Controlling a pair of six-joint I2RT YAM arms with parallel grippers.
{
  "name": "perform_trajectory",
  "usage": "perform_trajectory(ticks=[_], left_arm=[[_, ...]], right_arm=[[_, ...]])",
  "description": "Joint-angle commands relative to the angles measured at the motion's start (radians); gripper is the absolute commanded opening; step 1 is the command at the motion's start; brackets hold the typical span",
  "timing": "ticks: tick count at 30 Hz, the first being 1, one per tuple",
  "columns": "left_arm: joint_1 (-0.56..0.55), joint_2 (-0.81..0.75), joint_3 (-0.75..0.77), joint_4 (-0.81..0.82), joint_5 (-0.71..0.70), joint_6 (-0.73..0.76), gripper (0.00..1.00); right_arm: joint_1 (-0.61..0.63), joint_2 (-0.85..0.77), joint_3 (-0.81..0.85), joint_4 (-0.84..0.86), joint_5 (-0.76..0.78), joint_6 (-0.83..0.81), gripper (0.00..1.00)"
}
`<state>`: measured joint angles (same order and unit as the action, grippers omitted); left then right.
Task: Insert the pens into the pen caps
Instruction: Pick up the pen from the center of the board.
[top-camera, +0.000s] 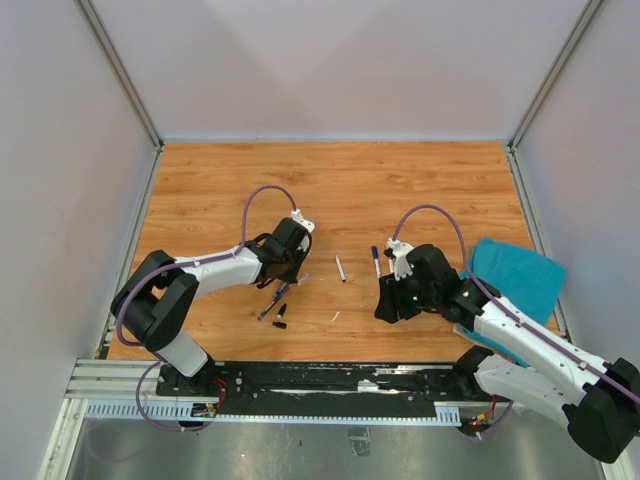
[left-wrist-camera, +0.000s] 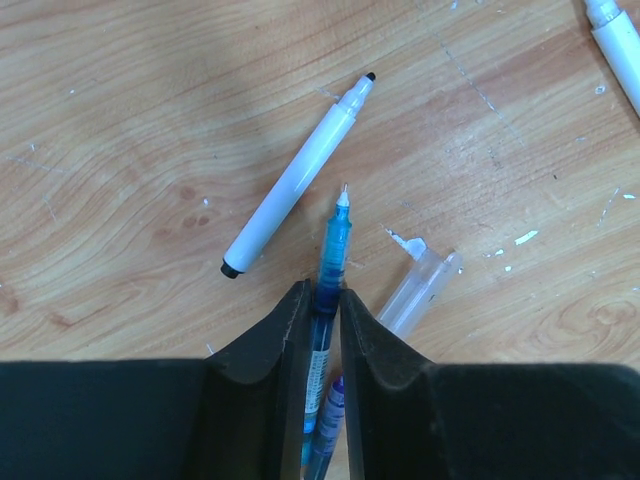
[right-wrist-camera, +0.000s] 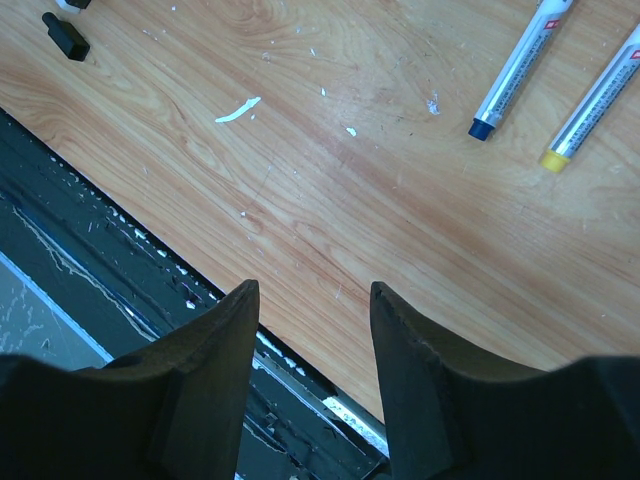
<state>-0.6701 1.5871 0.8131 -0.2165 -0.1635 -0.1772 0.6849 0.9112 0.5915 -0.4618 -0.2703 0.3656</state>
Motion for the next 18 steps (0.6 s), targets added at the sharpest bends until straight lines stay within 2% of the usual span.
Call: perform_trajectory(ticks=[1, 13, 18], left_arm=[[-0.005, -0.028, 0.008, 0.043, 0.027, 0.042, 0.22], [-0.009, -0.161, -0.011, 0.076, 0.056, 0.048, 0.22], [-0.008, -0.126, -0.009, 0.045, 0.012, 0.034, 0.33]], right_arm=[[0.007, 0.002, 0.002, -0.013, -0.007, -0.015, 0.49], [0.007, -0.030, -0.001, -0.011, 0.020, -0.005, 0.49], [0.007, -0.032, -0.001, -0.013, 0.015, -0.004, 0.50]])
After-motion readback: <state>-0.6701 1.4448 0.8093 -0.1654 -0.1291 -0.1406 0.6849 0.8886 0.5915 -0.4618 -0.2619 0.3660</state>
